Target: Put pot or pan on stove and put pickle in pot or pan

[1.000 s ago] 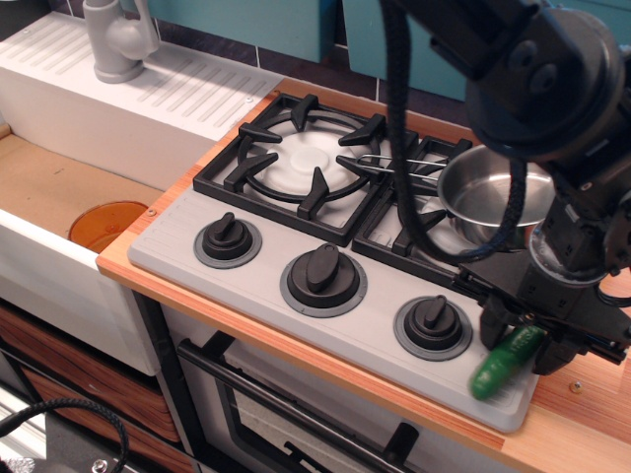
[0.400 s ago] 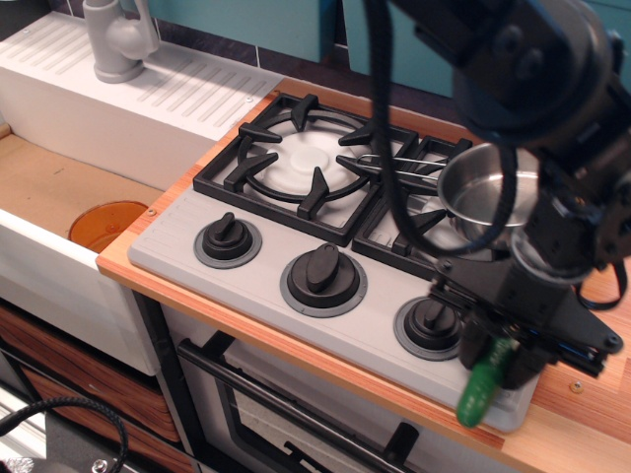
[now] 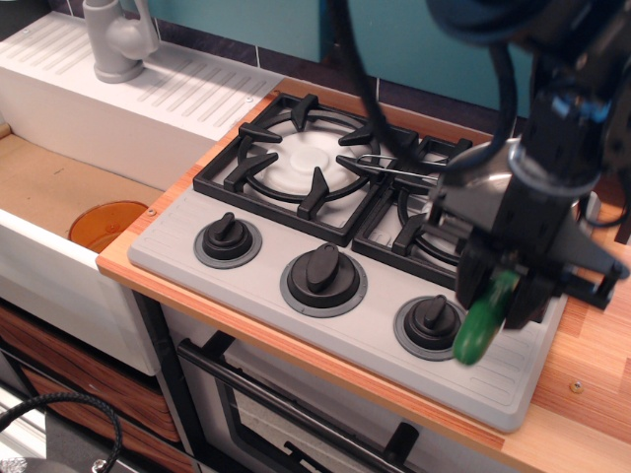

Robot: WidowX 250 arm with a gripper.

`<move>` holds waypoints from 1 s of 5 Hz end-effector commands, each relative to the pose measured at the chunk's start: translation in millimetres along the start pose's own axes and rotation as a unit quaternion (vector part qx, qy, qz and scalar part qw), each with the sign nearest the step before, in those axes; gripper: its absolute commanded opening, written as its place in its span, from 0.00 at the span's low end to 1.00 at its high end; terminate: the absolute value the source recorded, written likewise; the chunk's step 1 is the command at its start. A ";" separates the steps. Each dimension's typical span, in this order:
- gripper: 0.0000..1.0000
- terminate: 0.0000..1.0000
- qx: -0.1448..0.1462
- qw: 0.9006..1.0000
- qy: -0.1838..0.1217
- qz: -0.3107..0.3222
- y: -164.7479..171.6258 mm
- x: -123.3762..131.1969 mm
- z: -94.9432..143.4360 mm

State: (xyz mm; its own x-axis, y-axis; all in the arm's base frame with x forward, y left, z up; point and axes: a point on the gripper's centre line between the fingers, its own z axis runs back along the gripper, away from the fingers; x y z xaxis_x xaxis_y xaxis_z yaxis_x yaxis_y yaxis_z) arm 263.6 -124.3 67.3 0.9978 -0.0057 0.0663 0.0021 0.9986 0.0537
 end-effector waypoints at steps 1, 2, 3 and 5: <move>0.00 0.00 -0.015 0.999 -0.036 0.005 13.2 49.7 24.8; 0.00 0.00 -0.019 0.999 -0.050 0.008 16.1 69.3 18.4; 0.00 0.00 -0.025 0.998 -0.056 0.008 18.1 81.0 15.4; 0.00 0.00 -0.035 0.996 -0.081 0.004 22.2 106.7 3.9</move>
State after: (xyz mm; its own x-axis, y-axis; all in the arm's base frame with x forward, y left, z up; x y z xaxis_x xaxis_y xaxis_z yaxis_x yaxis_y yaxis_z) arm 359.3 -101.9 60.6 0.9848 -0.0080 0.1734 0.0086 1.0000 -0.0029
